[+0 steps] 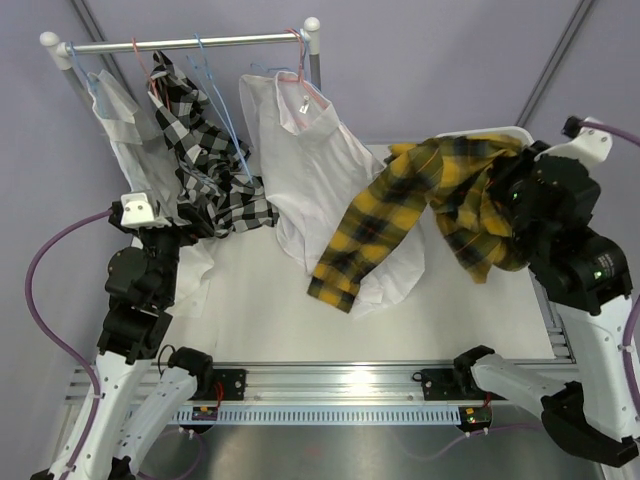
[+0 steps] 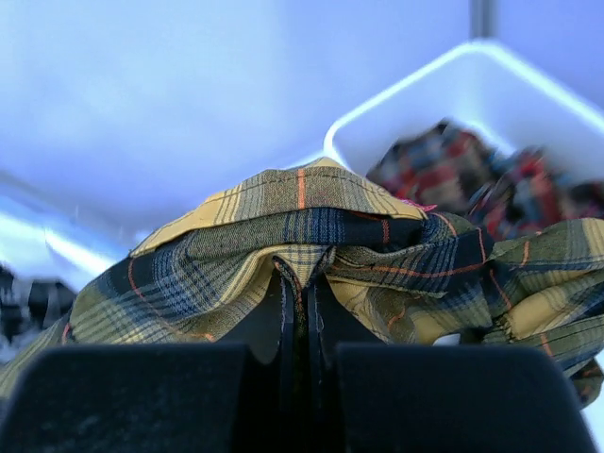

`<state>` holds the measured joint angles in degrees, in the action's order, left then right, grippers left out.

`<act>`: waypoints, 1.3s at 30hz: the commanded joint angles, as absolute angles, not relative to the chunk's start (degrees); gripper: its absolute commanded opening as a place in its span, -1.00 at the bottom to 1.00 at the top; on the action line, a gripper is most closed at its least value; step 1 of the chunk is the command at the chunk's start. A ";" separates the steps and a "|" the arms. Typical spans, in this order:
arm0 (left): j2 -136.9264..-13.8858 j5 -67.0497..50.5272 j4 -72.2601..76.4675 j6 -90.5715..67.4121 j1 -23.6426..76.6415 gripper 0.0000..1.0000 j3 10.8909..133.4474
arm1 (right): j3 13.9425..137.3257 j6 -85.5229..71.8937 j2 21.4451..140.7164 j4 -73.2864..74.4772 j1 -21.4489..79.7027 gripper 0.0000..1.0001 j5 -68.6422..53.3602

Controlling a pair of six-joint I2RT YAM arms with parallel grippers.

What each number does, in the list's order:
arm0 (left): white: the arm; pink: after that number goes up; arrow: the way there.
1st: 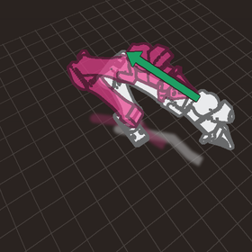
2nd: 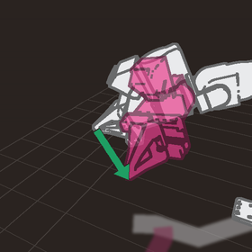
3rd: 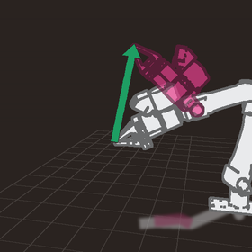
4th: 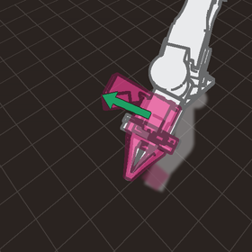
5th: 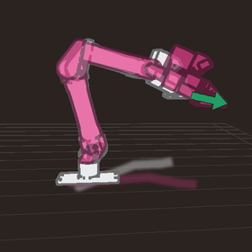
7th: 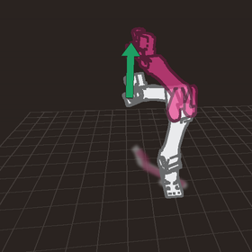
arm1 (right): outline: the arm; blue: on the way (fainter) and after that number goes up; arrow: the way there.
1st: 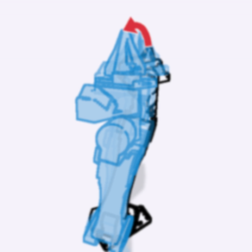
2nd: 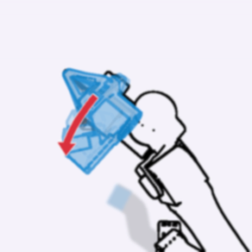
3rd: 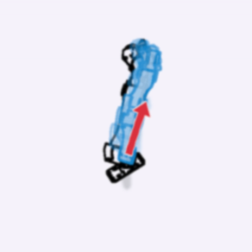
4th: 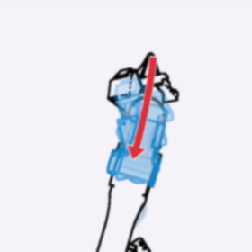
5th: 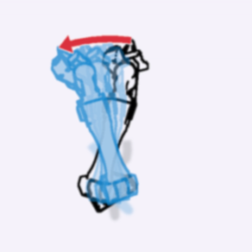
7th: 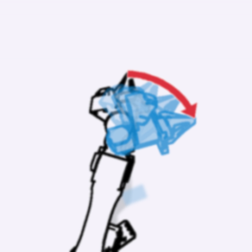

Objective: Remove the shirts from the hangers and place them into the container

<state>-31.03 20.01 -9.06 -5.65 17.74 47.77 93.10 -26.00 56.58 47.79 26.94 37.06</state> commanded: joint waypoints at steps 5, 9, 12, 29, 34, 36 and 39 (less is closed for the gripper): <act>-30.15 21.71 -4.83 -4.66 17.49 0.98 47.20 | 121.52 -13.54 68.98 43.42 17.77 -1.00 37.45; -29.97 21.62 -4.75 -4.75 17.49 0.98 47.11 | 136.46 -11.60 77.85 44.21 12.51 -1.00 35.78; -29.97 21.53 -4.75 -4.92 17.49 0.98 47.02 | 145.88 -13.52 84.27 44.91 6.45 -1.00 31.91; -30.67 21.18 -4.92 -5.10 17.49 0.98 47.02 | 117.89 -33.21 83.77 25.24 -10.36 -1.00 10.21; -30.85 20.92 -5.01 -5.19 17.49 0.98 47.11 | 101.27 -42.53 82.01 19.35 -14.94 -1.00 2.56; -30.85 20.83 -5.01 -5.27 17.49 0.98 47.02 | 93.91 -43.07 80.95 15.93 -16.25 -1.00 2.46; -30.85 20.66 -5.10 -5.27 17.49 0.98 47.11 | 85.82 -43.33 79.81 14.33 -18.36 -1.00 3.78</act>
